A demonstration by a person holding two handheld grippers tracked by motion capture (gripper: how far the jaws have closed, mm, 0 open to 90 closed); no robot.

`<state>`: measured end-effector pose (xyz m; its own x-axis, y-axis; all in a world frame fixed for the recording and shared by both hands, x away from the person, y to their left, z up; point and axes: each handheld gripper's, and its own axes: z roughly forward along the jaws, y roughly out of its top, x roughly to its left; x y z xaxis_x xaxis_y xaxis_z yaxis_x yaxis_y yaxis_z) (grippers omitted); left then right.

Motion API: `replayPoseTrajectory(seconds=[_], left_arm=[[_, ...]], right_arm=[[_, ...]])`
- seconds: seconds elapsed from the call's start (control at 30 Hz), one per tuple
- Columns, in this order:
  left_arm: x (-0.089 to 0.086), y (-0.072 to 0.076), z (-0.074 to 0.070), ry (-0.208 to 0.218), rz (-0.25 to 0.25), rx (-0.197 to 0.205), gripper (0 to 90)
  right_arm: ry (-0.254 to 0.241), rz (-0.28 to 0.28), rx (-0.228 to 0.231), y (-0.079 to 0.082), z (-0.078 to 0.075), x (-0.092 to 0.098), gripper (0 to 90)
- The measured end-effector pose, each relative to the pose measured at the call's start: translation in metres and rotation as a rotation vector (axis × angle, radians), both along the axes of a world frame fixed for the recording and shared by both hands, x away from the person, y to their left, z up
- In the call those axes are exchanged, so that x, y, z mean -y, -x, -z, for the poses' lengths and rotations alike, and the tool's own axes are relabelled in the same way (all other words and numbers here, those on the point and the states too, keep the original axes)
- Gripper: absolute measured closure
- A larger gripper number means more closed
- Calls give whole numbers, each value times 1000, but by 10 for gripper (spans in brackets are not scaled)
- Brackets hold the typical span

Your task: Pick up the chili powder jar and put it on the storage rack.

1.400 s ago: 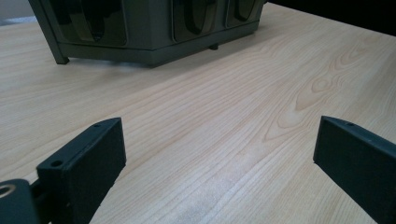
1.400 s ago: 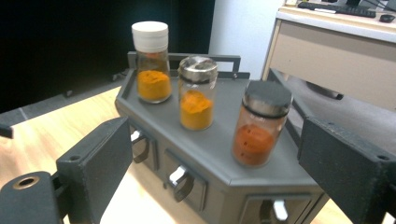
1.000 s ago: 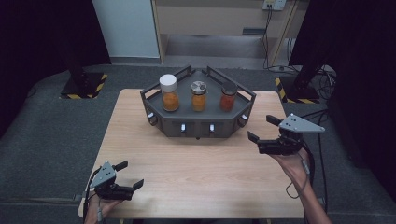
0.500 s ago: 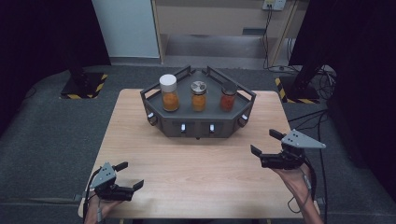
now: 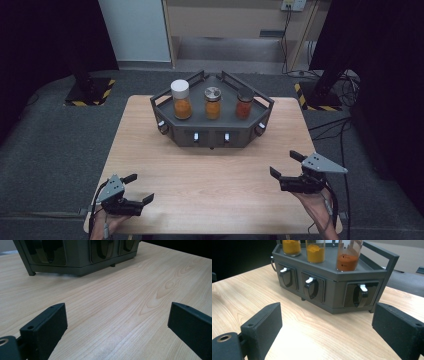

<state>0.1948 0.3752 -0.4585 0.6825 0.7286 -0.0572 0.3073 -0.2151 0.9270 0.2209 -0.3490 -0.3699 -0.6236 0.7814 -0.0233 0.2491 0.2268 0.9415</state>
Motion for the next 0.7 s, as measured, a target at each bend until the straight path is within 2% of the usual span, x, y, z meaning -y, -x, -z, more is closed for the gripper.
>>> replayPoseTrajectory(seconds=[0.33, 0.7], left_arm=[[1, 1, -1, -3, 1, 3, 17], [1, 2, -1, -5, 4, 6, 17]], right_arm=[[-18, 15, -20, 11, 20, 4, 93], [-16, 30, -39, 24, 44, 9, 93]])
